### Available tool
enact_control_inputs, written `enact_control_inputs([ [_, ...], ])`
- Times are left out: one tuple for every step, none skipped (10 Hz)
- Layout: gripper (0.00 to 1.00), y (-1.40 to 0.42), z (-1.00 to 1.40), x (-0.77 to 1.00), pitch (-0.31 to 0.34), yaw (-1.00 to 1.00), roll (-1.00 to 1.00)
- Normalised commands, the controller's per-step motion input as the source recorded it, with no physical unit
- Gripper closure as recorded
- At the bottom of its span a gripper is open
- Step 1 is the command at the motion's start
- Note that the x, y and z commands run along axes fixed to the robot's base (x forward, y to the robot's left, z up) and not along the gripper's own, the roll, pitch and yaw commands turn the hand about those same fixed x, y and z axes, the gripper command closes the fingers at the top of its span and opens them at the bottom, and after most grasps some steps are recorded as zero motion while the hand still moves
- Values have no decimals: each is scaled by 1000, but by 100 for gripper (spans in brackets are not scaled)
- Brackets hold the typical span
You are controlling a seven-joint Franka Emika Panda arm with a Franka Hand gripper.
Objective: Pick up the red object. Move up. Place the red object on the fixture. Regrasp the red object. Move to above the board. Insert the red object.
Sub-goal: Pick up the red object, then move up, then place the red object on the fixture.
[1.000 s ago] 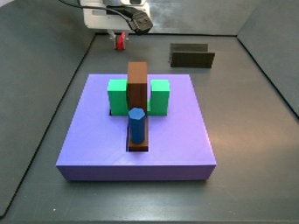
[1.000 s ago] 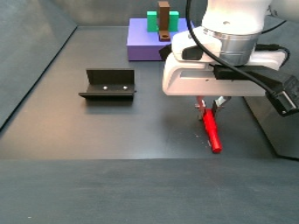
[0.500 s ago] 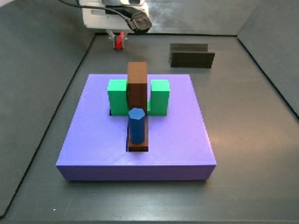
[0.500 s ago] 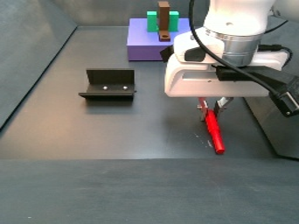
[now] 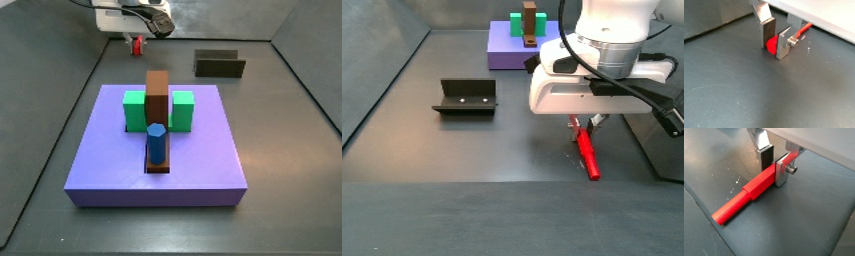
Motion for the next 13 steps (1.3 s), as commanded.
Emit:
enact_control_inputs([
  [100, 0, 0, 0, 0, 0, 0],
  [100, 0, 0, 0, 0, 0, 0],
  [100, 0, 0, 0, 0, 0, 0],
  [100, 0, 0, 0, 0, 0, 0],
  [100, 0, 833, 0, 0, 0, 0],
  [100, 7, 832, 15, -3, -44, 3],
  [100, 12, 621, -39, 49, -50, 38],
  [100, -11, 260, -5, 63, -22, 118],
  [100, -17, 0, 11, 0, 0, 0],
  [100, -140, 0, 651, 20, -197, -360],
  [100, -211, -31, 954, 54, -131, -446],
  [100, -254, -97, 1000, 40, -69, -394],
  [100, -260, -86, 1000, 46, -51, -397],
])
